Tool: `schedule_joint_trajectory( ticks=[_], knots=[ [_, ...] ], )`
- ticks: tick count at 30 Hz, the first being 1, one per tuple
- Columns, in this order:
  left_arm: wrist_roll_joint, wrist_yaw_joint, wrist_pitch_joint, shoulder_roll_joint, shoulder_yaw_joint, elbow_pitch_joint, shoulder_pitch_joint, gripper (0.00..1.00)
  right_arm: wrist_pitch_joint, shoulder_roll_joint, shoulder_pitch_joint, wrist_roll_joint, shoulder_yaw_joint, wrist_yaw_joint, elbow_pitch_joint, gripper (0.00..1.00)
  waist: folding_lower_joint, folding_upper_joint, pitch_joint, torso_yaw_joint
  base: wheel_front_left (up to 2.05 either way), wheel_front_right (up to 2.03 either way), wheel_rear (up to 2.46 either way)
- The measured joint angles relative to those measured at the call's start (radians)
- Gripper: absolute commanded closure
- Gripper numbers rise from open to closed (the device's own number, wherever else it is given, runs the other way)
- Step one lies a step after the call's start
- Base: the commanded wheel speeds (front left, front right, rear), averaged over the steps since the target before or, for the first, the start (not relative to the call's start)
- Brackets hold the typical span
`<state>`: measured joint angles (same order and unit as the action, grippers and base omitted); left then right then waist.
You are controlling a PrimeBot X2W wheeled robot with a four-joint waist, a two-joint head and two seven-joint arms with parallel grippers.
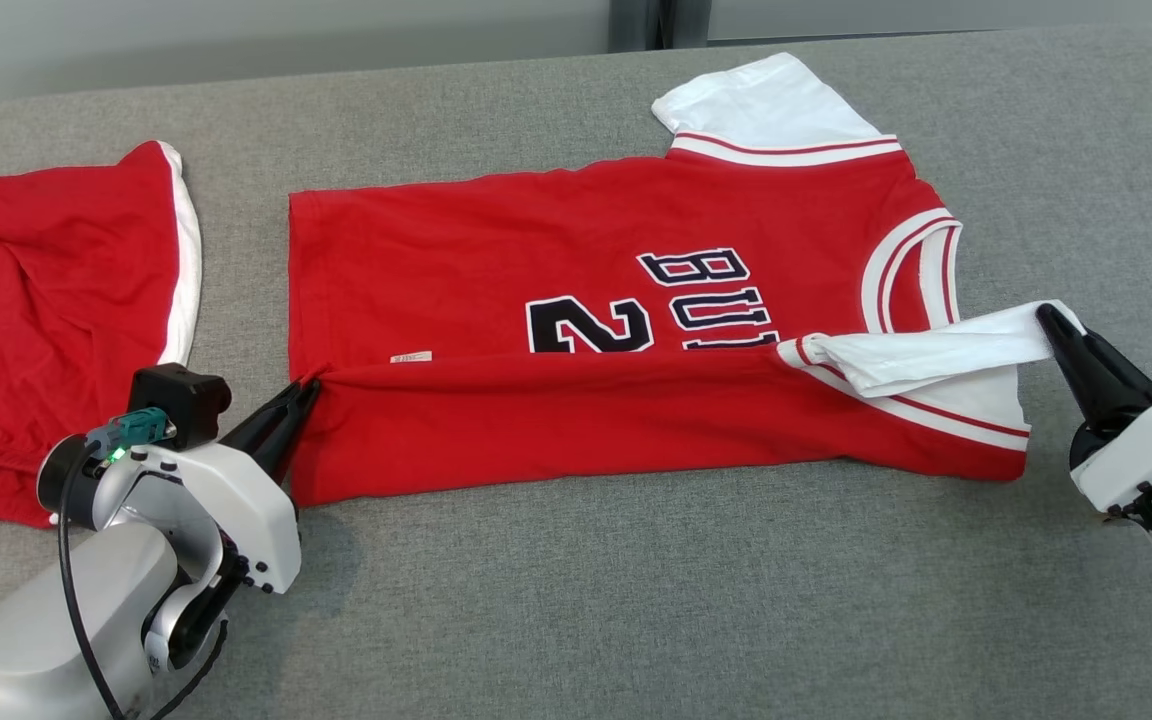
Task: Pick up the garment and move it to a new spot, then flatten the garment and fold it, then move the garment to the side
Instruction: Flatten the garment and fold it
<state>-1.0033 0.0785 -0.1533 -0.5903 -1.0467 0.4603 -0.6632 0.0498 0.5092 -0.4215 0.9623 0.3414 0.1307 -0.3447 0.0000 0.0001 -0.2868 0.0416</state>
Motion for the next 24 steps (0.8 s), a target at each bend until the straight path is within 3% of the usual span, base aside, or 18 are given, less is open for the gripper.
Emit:
schedule_joint_trajectory(
  ticks=[1, 2, 4, 15, 24],
  knots=[
    [0.0, -0.004, 0.0, 0.003, 0.0, 0.005, 0.0, 0.97, -0.008, 0.0, -0.007, 0.006, 0.008, 0.0, -0.002, 0.29, 0.0, 0.0, -0.001, 0.0, 0.0, 0.0, 0.0],
    [0.0, -0.007, -0.001, 0.006, 0.0, 0.009, -0.001, 0.69, -0.019, -0.002, -0.015, 0.013, 0.015, 0.0, -0.006, 0.02, 0.0, 0.0, -0.002, 0.0, 0.0, 0.0, 0.0],
    [0.0, -0.01, -0.003, 0.009, 0.0, 0.021, -0.007, 0.0, -0.041, -0.002, -0.025, 0.02, 0.026, 0.0, -0.018, 0.0, 0.0, 0.0, -0.004, -0.001, 0.0, 0.0, 0.0],
    [-0.004, -0.014, -0.047, 0.026, 0.009, 0.055, 0.001, 0.0, -0.179, 0.003, -0.038, 0.06, 0.1, 0.0, -0.066, 0.0, 0.0, 0.0, 0.038, -0.001, 0.0, 0.0, 0.0],
    [-0.093, 0.043, -0.003, 0.006, 0.044, 0.009, 0.075, 0.0, -0.177, 0.031, -0.018, 0.052, 0.173, 0.0, -0.112, 0.0, 0.0, 0.0, 0.084, 0.01, 0.0, 0.0, 0.0]
  ],
)
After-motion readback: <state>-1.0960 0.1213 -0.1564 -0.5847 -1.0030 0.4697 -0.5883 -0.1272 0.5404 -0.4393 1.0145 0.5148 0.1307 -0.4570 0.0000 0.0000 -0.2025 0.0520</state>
